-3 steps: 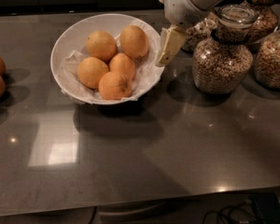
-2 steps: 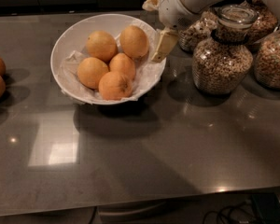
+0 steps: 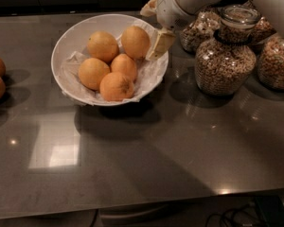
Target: Pick orange from white bowl
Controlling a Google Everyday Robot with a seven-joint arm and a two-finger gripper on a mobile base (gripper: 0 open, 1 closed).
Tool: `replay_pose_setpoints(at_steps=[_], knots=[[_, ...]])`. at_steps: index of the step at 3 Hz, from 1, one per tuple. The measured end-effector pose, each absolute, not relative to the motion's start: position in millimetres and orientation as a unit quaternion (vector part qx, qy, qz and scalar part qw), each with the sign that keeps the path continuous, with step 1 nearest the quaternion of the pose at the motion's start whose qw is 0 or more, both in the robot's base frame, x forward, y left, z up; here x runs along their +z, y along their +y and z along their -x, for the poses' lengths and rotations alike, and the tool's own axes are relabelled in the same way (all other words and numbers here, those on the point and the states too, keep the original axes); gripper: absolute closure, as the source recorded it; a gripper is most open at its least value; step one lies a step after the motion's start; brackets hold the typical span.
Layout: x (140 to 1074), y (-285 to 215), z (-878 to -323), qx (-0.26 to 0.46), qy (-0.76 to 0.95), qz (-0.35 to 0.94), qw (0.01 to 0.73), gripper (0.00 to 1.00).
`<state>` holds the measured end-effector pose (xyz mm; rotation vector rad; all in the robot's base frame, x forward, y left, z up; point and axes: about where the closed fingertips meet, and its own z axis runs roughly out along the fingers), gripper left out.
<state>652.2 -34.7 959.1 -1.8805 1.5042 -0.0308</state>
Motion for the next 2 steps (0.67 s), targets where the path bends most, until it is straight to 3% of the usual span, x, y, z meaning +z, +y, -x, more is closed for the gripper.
replay_pose_setpoints(at_steps=[2], knots=[[953.6,-17.4,-663.3,0.002,0.564,0.742,0.362,0.24]])
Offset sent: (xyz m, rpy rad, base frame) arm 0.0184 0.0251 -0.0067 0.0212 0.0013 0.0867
